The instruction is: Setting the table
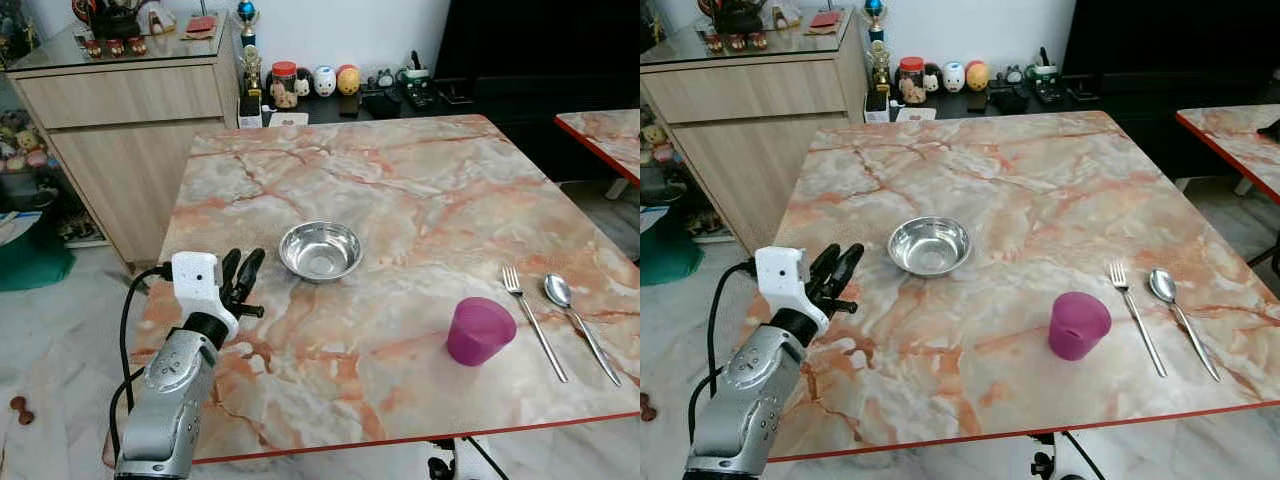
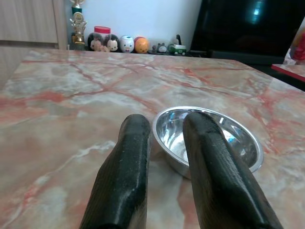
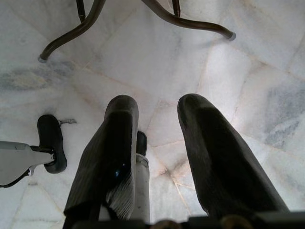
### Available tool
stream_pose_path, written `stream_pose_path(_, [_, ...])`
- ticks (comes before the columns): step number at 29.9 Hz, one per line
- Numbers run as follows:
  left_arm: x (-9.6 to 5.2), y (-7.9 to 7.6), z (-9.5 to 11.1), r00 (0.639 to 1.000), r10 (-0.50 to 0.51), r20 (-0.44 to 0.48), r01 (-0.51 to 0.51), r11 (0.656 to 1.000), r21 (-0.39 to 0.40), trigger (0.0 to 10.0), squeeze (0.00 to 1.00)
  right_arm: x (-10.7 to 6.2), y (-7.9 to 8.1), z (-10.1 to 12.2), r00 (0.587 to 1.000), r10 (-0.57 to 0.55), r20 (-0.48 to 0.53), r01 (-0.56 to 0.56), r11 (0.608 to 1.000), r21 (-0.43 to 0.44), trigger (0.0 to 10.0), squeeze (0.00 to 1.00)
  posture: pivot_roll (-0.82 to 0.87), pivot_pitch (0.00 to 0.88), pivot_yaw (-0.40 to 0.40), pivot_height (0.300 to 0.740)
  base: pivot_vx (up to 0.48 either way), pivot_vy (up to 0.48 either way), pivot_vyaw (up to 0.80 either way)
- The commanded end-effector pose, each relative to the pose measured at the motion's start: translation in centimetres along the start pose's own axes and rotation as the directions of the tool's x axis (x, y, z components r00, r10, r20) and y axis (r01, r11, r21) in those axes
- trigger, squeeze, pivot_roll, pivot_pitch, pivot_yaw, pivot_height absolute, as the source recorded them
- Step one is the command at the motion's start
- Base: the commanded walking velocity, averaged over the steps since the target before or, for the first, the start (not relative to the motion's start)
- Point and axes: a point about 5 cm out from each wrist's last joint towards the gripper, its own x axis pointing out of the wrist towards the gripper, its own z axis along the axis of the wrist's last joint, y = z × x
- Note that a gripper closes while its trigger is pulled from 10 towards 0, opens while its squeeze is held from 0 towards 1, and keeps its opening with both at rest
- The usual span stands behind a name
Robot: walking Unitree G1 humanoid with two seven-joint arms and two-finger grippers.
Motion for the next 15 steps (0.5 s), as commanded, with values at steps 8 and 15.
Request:
stream_pose_path(8, [0.07,0.98,0.37,0.999,0.039,0.014,-0.040,0.998,0.045,10.0,0.00,0.03,-0.01,0.35,1.000,-0.001,0.018,0.000,1.000,0.013,10.0,0.00,0.05,0.000,-0.007,0.740,0.154,-0.210,0.00])
stream_pose_path(15, [0.08,1.04,0.24,0.999,0.047,0.008,-0.048,0.998,0.044,10.0,0.00,0.03,-0.04,0.31,1.000,-0.001,0.015,0.000,1.000,0.010,10.0,0.00,0.05,0.000,-0.009,0.740,0.106,-0.143,0.00])
